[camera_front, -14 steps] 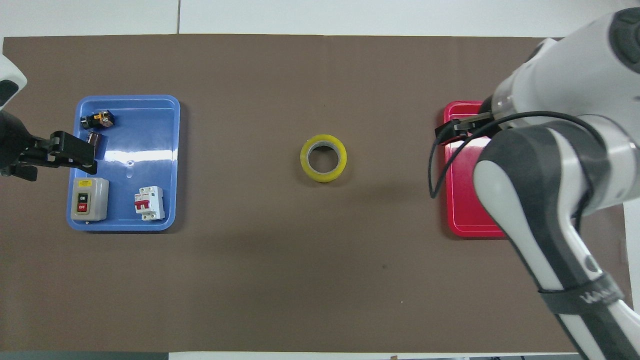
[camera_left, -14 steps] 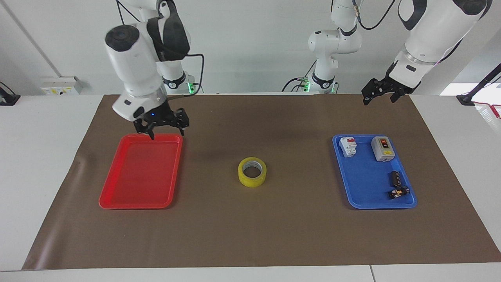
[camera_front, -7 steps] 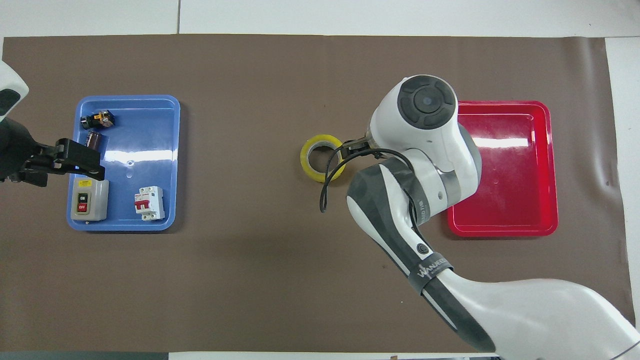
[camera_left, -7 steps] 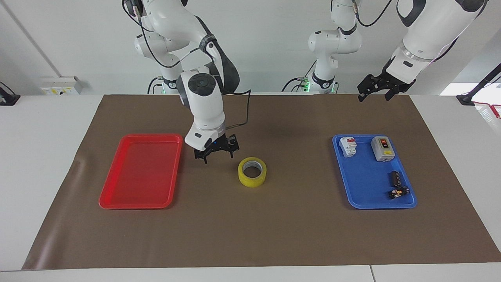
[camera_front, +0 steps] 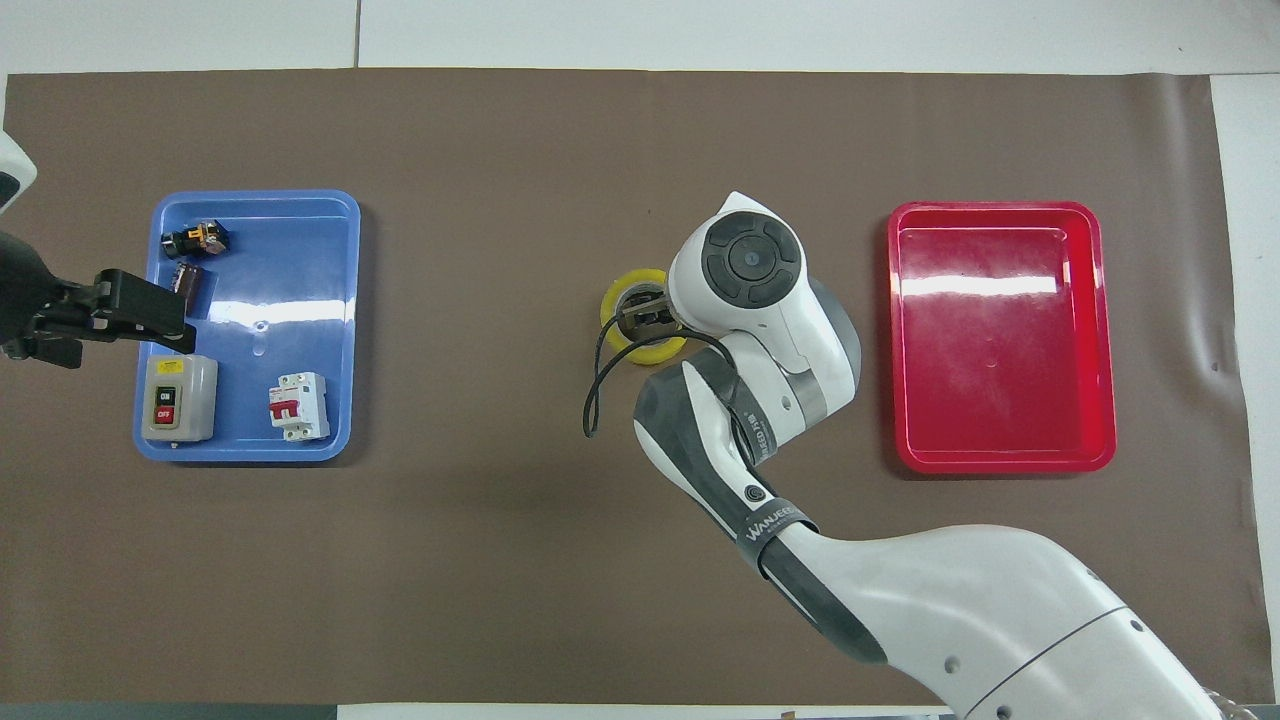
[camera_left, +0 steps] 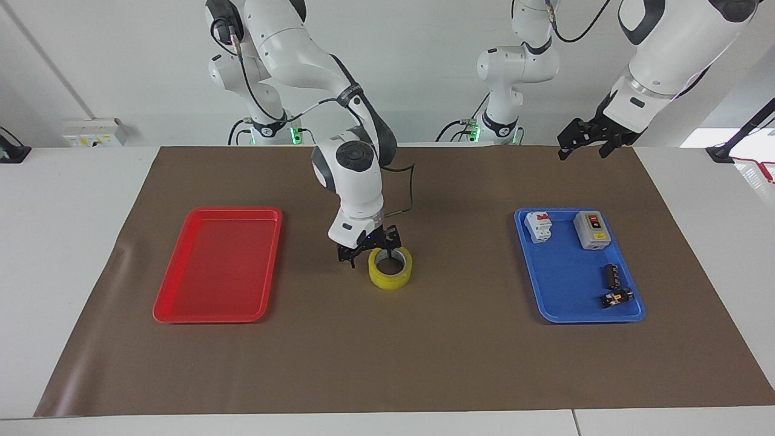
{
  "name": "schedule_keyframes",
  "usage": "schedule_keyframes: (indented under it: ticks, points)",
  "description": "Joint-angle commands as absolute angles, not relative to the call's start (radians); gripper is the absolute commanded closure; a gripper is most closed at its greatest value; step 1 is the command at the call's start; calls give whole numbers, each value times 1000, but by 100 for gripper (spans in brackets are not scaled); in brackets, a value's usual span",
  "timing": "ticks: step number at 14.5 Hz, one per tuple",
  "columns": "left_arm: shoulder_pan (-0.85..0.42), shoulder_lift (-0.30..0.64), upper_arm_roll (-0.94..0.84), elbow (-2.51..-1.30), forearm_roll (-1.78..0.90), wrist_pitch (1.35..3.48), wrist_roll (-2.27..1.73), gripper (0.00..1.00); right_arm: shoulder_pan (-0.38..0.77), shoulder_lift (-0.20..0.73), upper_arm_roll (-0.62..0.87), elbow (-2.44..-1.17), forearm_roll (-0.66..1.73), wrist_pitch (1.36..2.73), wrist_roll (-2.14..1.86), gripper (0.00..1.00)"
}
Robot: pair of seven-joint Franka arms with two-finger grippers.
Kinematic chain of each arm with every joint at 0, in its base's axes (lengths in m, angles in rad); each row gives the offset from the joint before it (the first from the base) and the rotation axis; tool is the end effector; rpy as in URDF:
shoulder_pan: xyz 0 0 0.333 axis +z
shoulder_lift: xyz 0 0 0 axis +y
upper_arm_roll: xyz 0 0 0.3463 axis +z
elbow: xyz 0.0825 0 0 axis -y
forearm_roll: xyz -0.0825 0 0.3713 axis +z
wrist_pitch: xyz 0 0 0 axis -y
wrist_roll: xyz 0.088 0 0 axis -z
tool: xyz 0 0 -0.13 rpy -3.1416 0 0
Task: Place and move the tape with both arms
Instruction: 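Lower the right gripper onto the yellow tape roll and grasp it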
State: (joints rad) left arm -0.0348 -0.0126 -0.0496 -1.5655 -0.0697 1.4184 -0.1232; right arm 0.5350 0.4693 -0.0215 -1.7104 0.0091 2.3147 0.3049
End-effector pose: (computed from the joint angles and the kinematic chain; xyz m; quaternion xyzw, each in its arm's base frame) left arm 0.5150 -0.0537 0.6291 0.9970 0.0164 -0.0704 0.0273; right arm 0.5971 0.3391 0.3429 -0.9924 -0.1025 -0.0624 0.0257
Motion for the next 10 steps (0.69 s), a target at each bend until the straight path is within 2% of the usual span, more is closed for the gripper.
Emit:
schedule_keyframes:
  ticks: [1, 3, 5, 6, 7, 8, 10]
  points:
    - [17, -25, -89, -1580, -95, 1431, -104, 0, 531, 479, -25, -1758, -14, 2403, 311, 0]
    - [34, -26, -104, -1582, -95, 1430, -104, 0, 531, 472, -25, -1793, -14, 2440, 298, 3]
    - [31, -26, -103, -1577, -94, 1434, -103, 0, 525, 472, -25, -1805, -14, 2466, 253, 22]
    - [23, -23, -103, -1577, -92, 1434, -104, 0, 522, 474, -25, -1804, -14, 2471, 250, 38]
    - [15, -26, -103, -1580, -91, 1434, -106, 0, 522, 474, -25, -1805, -14, 2477, 249, 74]
    - [17, -26, -103, -1578, -91, 1434, -106, 0, 522, 474, -25, -1801, -14, 2468, 249, 100]
    - [17, -26, -103, -1580, -91, 1434, -118, 0, 514, 472, -26, -1780, -12, 2433, 252, 100]
